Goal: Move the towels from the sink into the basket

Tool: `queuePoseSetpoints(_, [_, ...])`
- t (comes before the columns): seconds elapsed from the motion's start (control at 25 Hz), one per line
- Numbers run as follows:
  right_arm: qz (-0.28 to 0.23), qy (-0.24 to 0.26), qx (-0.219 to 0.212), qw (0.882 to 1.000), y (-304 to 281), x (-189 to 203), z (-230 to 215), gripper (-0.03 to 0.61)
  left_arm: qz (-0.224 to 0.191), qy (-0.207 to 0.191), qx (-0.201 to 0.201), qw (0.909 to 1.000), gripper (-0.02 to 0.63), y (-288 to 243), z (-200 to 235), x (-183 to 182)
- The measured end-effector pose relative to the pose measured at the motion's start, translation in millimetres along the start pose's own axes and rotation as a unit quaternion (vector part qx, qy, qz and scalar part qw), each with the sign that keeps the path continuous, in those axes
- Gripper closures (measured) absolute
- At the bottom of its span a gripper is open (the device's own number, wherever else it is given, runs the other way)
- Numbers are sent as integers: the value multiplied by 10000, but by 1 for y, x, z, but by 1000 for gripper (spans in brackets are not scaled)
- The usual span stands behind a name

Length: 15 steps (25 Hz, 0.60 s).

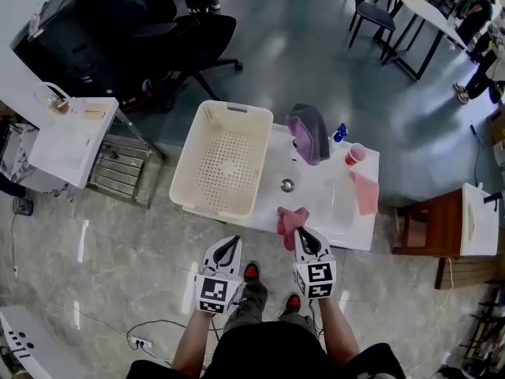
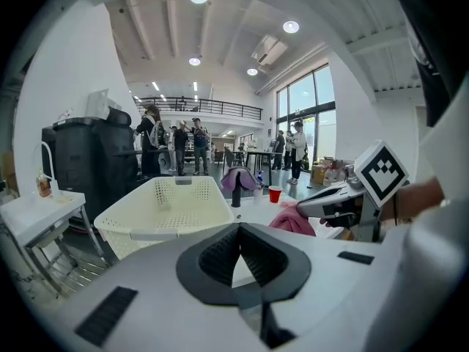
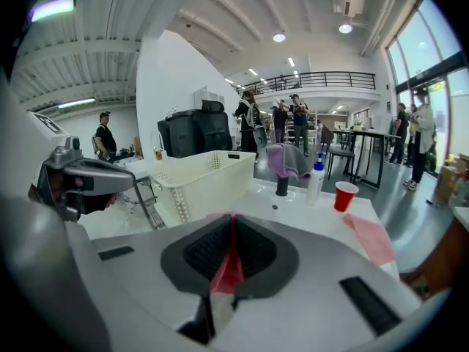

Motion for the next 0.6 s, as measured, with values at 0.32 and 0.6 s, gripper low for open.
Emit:
queuePoseSetpoints(0.32, [-701,133,210,9972,19,-58,1,537,-465,-234,-16,9986,607,11,7,-40])
queuePoseSetpoints(0.6, [-1243,318,330,9912,26,-104,13,537,-845,-288,-161,9959,607,27,38,-70])
Point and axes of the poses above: the fingertips, and each gripper's own axes: y backward along the fingers, z to its left, x out of its underside, the point moved 2 cm from there along y, backward along the fingers, and after that the axes turned 7 degrees about -z, right-handed, at the moved point
